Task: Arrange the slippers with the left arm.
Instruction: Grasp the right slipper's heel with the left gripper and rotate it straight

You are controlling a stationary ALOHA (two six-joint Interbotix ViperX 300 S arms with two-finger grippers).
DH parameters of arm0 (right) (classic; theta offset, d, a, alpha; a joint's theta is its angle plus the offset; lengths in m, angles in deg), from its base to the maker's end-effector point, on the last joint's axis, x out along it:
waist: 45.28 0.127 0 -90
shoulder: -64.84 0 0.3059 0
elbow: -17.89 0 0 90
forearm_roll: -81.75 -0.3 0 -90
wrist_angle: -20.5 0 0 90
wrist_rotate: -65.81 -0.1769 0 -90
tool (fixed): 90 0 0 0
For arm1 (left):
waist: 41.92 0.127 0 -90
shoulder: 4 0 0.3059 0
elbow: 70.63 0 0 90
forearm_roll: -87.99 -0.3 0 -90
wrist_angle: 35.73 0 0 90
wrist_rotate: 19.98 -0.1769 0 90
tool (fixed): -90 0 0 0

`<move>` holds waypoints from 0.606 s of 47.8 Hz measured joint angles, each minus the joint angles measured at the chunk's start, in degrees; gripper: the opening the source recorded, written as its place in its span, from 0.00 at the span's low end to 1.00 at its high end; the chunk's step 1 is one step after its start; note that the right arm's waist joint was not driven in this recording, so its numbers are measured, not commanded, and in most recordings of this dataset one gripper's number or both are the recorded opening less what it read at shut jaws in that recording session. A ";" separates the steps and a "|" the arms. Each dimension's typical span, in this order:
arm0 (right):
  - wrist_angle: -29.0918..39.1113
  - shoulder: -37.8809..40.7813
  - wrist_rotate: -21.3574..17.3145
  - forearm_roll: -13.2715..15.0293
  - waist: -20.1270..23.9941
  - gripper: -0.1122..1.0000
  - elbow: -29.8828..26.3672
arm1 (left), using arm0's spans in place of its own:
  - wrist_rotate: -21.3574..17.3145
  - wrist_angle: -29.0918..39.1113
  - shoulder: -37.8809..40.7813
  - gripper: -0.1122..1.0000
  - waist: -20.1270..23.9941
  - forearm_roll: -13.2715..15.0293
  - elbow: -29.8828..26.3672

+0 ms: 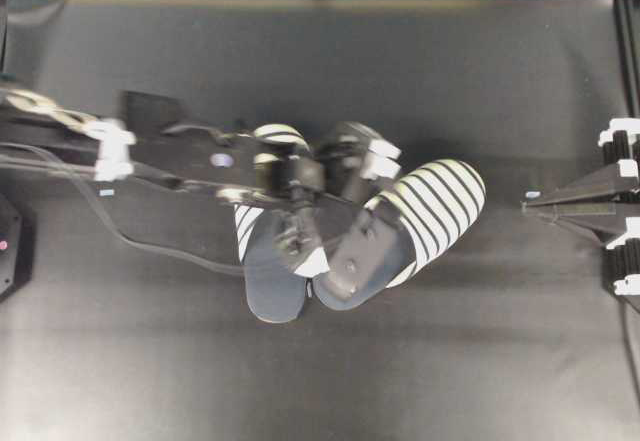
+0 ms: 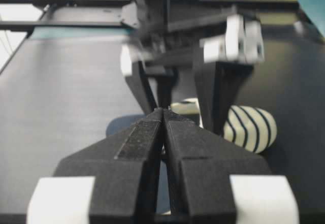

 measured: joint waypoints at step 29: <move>0.00 -0.35 0.00 0.00 0.00 0.09 0.35 | -6.42 -2.90 13.10 0.57 0.09 0.00 -7.38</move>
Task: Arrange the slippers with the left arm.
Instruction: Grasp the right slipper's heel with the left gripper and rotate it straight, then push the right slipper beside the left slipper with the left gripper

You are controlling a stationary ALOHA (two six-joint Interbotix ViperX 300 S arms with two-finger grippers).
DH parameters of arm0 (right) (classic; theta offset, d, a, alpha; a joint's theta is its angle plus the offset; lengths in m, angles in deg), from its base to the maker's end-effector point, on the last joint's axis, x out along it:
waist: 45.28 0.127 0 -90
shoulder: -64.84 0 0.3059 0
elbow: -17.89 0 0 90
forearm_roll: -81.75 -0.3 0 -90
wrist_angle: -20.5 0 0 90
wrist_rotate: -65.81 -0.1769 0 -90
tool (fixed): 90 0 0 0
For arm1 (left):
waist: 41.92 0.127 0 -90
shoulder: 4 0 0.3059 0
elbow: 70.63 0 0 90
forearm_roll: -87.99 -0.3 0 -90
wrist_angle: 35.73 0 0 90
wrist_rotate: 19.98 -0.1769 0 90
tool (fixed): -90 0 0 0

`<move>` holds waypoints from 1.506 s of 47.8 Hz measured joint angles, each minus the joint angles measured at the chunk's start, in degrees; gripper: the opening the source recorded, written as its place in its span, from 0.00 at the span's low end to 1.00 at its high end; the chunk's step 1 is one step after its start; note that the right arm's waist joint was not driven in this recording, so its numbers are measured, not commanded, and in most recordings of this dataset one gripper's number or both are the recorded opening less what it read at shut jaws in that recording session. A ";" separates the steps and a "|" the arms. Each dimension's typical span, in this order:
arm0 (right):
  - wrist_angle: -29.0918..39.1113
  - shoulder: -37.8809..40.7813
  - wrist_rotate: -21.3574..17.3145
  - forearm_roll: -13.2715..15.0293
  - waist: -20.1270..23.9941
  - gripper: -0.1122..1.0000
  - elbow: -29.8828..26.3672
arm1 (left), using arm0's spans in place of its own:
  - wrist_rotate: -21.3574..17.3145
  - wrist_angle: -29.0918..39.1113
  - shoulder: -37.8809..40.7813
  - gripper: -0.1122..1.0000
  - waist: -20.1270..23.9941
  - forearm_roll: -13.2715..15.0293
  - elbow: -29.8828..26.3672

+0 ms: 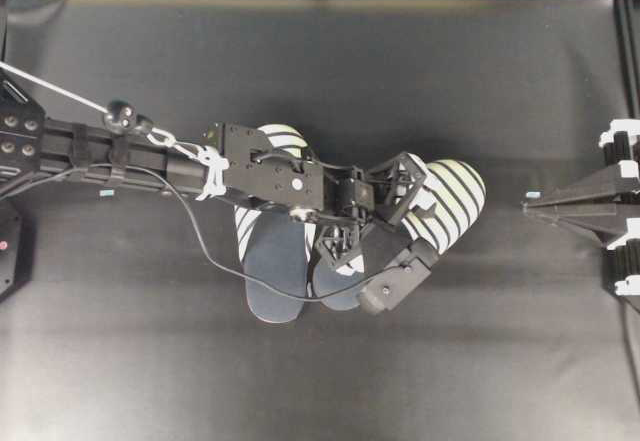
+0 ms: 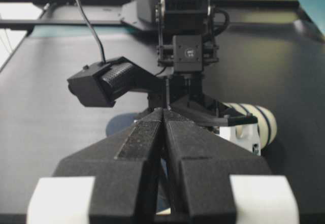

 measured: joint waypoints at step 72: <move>-0.44 -1.41 0.00 0.00 0.00 0.09 1.14 | 41.84 23.91 -2.99 0.11 5.36 0.00 -4.48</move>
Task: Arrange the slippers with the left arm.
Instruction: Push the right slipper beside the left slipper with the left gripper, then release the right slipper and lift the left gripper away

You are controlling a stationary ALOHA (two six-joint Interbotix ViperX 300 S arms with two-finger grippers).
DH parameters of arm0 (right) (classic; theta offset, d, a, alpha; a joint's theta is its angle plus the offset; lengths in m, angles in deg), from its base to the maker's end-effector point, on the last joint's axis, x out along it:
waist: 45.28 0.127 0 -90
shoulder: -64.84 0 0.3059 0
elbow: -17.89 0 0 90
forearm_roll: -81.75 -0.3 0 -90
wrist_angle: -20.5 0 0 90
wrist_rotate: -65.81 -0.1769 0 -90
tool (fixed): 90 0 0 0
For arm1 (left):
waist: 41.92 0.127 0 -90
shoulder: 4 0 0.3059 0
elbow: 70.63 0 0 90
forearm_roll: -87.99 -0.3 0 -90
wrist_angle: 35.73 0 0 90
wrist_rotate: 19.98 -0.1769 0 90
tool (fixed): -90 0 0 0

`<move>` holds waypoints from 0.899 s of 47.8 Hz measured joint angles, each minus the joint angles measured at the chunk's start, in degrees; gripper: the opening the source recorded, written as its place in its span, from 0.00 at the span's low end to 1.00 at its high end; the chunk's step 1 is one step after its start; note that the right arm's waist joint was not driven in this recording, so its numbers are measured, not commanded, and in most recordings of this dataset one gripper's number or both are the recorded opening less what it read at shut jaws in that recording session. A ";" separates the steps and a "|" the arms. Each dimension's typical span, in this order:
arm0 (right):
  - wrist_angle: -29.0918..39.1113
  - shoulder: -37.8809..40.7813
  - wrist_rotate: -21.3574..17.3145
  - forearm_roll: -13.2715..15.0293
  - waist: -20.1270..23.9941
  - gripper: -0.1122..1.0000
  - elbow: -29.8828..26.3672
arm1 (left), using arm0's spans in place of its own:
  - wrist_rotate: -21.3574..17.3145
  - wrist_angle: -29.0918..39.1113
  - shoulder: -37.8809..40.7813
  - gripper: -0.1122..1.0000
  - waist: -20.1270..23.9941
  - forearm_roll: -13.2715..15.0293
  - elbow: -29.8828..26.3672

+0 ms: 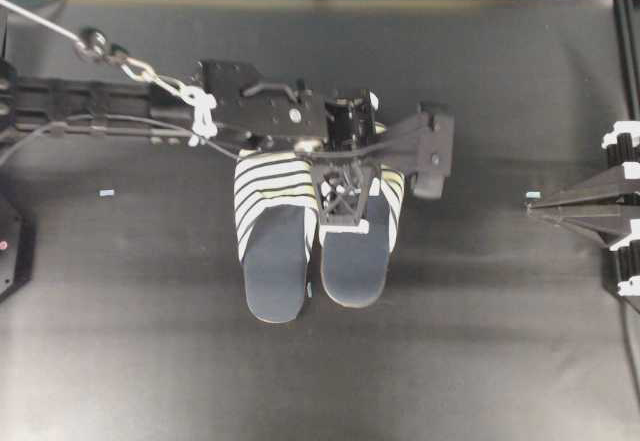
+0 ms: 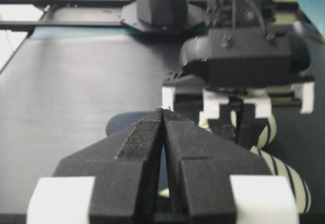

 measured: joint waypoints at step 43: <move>0.00 0.00 0.00 0.00 0.00 0.09 0.09 | 4.83 -0.18 0.18 0.91 -1.49 0.00 0.88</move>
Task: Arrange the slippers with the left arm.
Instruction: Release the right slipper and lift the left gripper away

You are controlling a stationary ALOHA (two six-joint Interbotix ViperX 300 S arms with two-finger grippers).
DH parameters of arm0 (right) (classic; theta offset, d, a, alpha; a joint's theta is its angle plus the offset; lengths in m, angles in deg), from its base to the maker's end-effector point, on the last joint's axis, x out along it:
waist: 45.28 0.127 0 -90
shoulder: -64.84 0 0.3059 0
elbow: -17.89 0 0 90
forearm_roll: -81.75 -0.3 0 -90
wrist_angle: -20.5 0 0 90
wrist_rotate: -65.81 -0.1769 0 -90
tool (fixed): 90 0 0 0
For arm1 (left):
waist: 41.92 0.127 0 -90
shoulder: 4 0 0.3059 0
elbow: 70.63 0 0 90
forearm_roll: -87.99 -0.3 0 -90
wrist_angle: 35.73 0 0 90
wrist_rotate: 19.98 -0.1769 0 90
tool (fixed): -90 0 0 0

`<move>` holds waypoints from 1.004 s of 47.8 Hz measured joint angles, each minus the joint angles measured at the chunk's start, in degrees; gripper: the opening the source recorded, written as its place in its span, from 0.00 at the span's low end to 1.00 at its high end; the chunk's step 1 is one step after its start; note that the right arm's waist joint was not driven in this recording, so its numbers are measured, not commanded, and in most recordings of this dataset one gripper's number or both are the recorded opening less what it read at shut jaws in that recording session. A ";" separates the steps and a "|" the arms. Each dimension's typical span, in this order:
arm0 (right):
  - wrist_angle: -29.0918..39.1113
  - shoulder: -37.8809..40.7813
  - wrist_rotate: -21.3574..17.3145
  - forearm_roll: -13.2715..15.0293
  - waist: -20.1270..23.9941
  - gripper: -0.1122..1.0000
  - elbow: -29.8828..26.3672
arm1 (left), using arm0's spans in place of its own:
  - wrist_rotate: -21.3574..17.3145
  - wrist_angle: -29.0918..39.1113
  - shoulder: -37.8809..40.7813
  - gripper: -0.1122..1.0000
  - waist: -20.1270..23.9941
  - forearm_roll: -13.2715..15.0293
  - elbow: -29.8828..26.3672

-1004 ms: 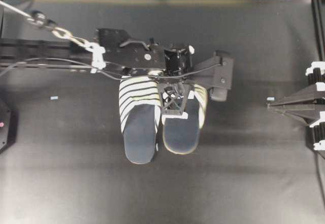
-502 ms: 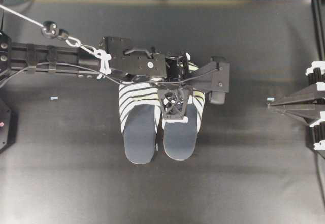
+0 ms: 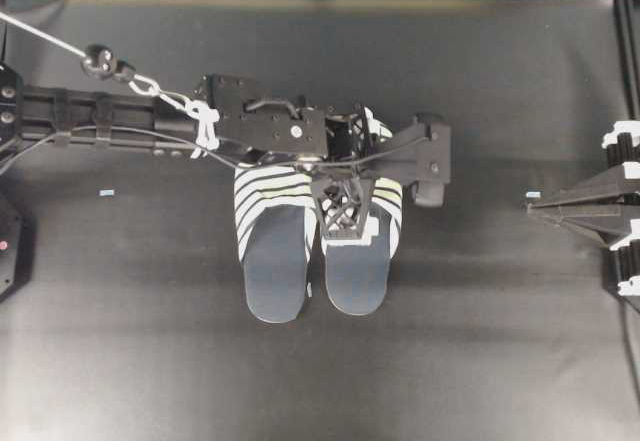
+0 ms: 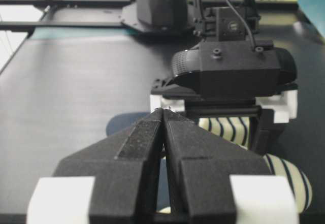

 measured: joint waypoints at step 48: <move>0.18 -1.41 0.00 0.00 0.00 0.09 0.18 | 1.85 -35.24 -43.68 0.89 -3.52 0.09 42.63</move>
